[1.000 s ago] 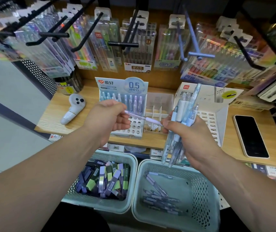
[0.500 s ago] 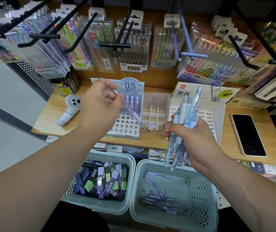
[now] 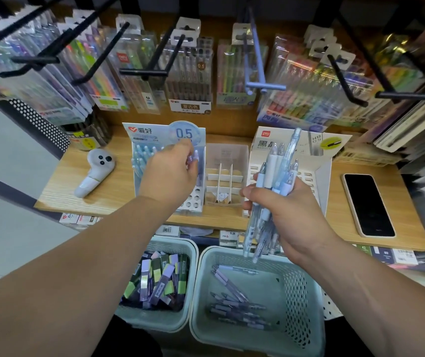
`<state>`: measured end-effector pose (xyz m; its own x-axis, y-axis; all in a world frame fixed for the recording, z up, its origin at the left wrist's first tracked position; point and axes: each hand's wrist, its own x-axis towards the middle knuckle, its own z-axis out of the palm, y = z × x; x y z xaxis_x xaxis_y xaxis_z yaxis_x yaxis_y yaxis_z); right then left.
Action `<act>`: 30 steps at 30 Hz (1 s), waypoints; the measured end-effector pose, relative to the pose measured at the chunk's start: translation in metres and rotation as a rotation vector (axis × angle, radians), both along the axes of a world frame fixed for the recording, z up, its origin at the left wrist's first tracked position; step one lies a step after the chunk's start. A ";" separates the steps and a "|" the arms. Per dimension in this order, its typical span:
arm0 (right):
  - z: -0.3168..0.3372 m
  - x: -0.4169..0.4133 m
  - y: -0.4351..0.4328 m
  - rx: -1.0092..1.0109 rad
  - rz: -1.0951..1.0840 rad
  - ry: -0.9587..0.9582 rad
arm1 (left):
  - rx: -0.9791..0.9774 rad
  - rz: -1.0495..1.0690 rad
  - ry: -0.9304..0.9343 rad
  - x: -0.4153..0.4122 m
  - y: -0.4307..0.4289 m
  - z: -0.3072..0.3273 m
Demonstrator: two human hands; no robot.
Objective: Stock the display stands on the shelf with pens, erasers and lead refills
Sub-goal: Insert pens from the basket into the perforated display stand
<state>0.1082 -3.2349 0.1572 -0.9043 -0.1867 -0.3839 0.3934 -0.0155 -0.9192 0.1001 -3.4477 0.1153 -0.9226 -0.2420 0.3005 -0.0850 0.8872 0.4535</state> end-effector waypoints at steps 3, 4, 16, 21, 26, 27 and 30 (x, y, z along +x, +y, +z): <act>0.002 0.002 0.003 -0.024 -0.005 -0.012 | 0.003 0.008 -0.013 -0.003 0.000 -0.005; 0.002 0.002 0.004 -0.028 -0.003 -0.013 | 0.018 0.012 -0.011 -0.004 0.000 -0.005; 0.006 0.000 0.002 0.001 0.025 0.011 | -0.008 -0.044 -0.026 0.007 -0.012 -0.005; 0.005 0.001 -0.012 0.001 0.009 0.057 | 0.145 0.266 0.031 0.015 -0.043 0.006; 0.006 0.007 -0.027 -0.006 0.075 0.077 | 0.090 0.249 -0.009 0.031 -0.071 -0.005; 0.005 0.008 -0.029 0.003 0.088 0.082 | 0.086 0.220 0.009 0.033 -0.073 -0.007; 0.003 0.011 -0.034 0.039 0.109 0.081 | 0.100 0.179 0.069 0.033 -0.074 -0.009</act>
<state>0.1188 -3.2689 0.1598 -0.9077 -0.2722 -0.3194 0.3154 0.0594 -0.9471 0.1334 -3.5215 0.1063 -0.8402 -0.4319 0.3278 -0.2029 0.8111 0.5486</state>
